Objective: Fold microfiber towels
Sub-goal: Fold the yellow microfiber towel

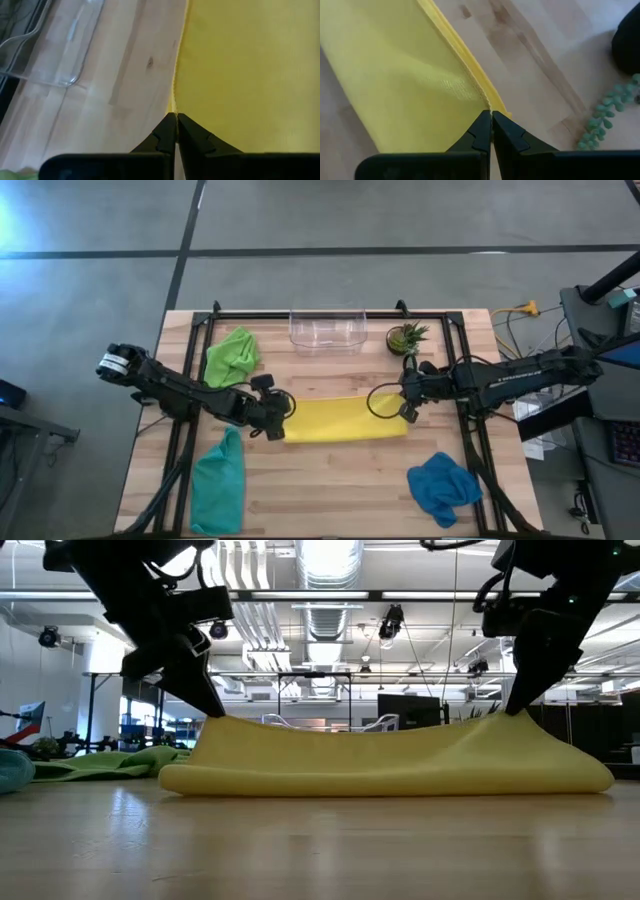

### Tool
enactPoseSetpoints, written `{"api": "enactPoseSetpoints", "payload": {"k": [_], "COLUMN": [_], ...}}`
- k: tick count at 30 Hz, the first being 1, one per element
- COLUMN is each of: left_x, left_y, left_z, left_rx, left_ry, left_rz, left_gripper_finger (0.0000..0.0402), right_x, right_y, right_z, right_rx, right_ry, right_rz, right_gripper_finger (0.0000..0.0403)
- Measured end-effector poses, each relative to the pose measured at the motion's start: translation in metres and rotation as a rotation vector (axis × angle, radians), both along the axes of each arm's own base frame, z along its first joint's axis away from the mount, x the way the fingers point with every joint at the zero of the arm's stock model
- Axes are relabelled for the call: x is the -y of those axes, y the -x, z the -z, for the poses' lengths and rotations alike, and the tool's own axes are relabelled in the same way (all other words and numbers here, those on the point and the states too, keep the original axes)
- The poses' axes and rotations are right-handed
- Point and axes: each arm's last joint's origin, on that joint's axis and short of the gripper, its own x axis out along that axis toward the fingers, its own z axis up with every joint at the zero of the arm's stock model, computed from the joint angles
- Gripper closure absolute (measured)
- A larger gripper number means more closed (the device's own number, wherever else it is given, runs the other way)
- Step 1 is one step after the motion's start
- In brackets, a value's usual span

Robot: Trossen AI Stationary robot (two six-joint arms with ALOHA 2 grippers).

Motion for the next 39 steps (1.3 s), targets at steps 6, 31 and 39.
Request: {"api": "enactPoseSetpoints", "payload": {"k": [6, 31, 39], "left_x": [-0.008, -0.017, -0.018], "left_y": [-0.002, -0.016, -0.017], "left_z": [0.000, 0.042, 0.039], "left_rx": [0.000, -0.136, -0.117], "left_ry": [0.004, -0.031, -0.046], "left_rz": [-0.031, -0.074, -0.085], "left_gripper_finger": [0.0402, 0.0402, 0.0401], "right_x": [0.003, 0.008, 0.013], "right_y": [-0.006, -0.026, -0.025], "right_z": [0.009, 0.042, 0.039], "right_rx": [-0.059, -0.200, -0.188], "right_ry": [-0.012, 0.051, 0.048], "right_rz": [-0.010, 0.033, 0.059], "right_gripper_finger": [0.0394, 0.0394, 0.0367]}}
